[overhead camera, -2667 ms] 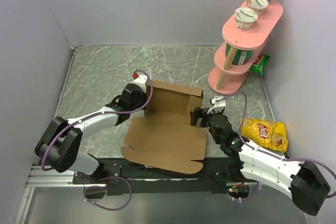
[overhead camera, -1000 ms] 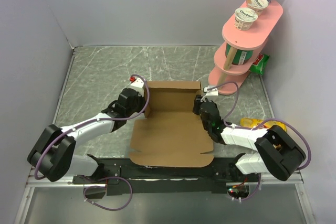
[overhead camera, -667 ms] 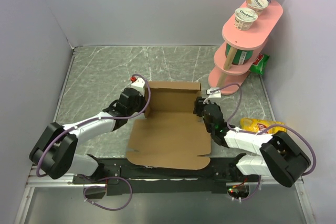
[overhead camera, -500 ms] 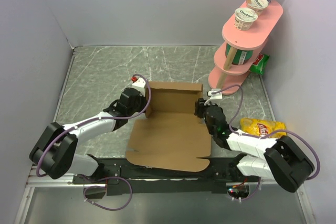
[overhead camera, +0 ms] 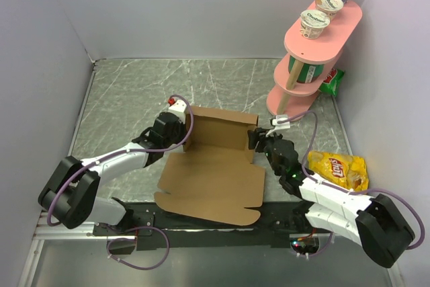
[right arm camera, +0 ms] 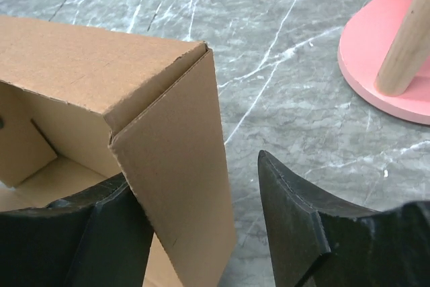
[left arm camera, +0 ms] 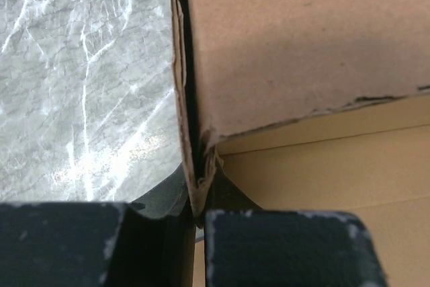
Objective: Fold the paper box
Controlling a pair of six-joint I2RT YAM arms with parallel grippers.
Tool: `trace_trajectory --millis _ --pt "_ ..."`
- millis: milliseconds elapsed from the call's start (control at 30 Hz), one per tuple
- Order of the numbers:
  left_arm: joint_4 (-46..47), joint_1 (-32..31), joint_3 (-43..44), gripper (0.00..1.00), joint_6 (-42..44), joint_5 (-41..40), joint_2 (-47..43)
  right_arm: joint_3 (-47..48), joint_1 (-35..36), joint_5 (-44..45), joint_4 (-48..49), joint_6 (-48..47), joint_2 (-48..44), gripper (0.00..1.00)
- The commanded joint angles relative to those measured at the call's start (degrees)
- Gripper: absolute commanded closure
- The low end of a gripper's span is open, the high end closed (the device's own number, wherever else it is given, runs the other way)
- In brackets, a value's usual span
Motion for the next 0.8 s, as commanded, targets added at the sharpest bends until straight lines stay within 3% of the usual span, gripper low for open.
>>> trace_trajectory --millis 0,400,600,767 --pt "-2.1 0.3 0.9 0.98 1.2 -1.2 -0.2 -0.1 -0.2 0.0 -1.9 1.1 -0.1 0.36" --pt "-1.0 0.3 -0.1 0.99 0.9 -0.6 -2.0 3.8 2.7 7.0 -7.2 6.7 8.4 0.47" --pt "-0.9 0.3 -0.5 0.99 0.8 -0.5 -2.5 3.6 2.8 8.8 -6.7 7.1 9.8 0.71" --pt "0.6 -0.2 -2.0 0.99 0.2 0.4 -5.5 4.6 3.0 14.6 -6.3 10.1 13.9 0.72"
